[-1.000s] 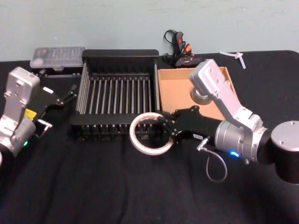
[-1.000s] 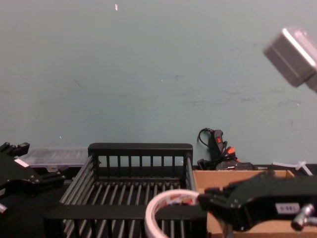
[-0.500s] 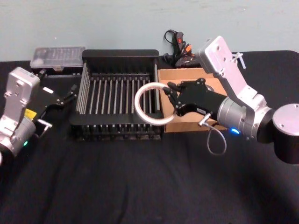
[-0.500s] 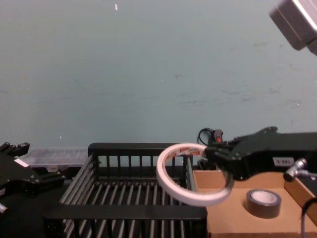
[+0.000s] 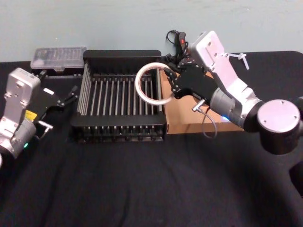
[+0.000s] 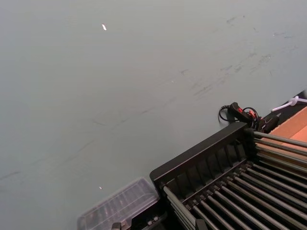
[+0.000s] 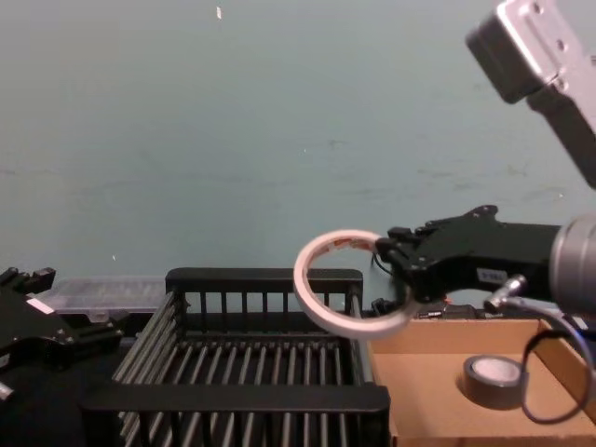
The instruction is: Pick up the white tape and place it into the black box , Pick up the silver tape and place it into the brown box.
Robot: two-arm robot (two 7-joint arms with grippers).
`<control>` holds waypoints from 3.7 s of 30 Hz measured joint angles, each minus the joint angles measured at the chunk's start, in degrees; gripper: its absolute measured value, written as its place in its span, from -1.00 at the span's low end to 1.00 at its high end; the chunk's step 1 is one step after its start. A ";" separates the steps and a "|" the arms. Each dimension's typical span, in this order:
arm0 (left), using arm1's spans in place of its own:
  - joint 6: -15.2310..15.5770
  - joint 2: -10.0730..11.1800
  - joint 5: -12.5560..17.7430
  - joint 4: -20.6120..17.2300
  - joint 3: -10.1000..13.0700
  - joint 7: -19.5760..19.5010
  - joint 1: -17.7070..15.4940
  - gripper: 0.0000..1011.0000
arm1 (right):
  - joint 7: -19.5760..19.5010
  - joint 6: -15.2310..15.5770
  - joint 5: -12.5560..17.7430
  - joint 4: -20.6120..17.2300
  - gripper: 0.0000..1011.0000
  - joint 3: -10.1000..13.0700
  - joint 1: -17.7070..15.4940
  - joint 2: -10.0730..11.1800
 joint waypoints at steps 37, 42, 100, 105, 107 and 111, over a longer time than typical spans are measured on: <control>0.00 0.00 0.00 0.00 0.00 0.00 0.00 0.98 | -3.19 -14.46 -12.72 30.24 -0.81 -3.78 13.34 -13.75; 0.00 0.00 0.00 0.00 0.00 0.00 0.00 0.98 | -2.84 -14.55 -13.06 31.02 -0.81 -3.74 13.41 -14.26; 0.00 0.00 0.00 0.00 0.00 0.00 0.00 0.98 | -2.20 -13.86 -12.60 26.80 0.98 -2.45 11.65 -13.22; 0.00 0.00 0.00 0.00 0.00 0.00 0.00 0.98 | -3.03 -12.77 -12.49 21.97 0.98 -0.98 9.47 -11.87; 0.00 0.00 0.00 0.00 0.00 0.00 0.00 0.98 | -3.53 -12.09 -12.47 19.46 0.98 -0.14 8.11 -11.06; 0.00 0.00 0.00 0.00 0.00 0.00 0.00 0.98 | -4.23 -11.01 -12.44 16.14 0.98 1.15 6.08 -10.00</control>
